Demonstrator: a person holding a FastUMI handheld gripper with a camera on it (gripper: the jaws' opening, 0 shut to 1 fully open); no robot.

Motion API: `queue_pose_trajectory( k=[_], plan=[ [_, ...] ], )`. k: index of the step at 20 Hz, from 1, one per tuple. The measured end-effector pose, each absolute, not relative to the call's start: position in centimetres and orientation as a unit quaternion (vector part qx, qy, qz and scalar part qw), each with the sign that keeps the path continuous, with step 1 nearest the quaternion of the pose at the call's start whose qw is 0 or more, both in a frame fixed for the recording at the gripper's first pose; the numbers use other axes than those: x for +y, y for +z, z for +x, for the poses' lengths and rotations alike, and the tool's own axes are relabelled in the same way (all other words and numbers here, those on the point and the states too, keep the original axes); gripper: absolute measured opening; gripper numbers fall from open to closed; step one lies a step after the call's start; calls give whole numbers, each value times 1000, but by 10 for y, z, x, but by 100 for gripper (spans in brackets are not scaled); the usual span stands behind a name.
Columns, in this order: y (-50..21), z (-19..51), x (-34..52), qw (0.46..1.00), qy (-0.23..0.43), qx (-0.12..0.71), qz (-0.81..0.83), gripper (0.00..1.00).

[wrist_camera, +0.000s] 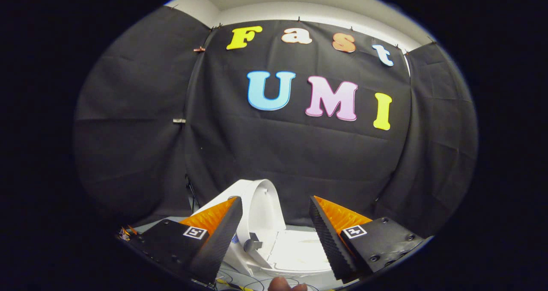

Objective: Open the toilet lid.

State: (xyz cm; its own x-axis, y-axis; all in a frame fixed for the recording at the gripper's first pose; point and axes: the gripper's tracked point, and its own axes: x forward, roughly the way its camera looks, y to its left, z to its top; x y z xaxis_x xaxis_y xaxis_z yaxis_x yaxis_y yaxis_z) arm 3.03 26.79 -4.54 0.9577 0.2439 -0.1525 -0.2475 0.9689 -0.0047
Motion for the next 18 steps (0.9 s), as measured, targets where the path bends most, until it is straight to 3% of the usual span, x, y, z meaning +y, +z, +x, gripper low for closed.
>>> queue_pose_trajectory(
  k=[18],
  plan=[
    [23,-11,91,999,33,14,37,98]
  ],
)
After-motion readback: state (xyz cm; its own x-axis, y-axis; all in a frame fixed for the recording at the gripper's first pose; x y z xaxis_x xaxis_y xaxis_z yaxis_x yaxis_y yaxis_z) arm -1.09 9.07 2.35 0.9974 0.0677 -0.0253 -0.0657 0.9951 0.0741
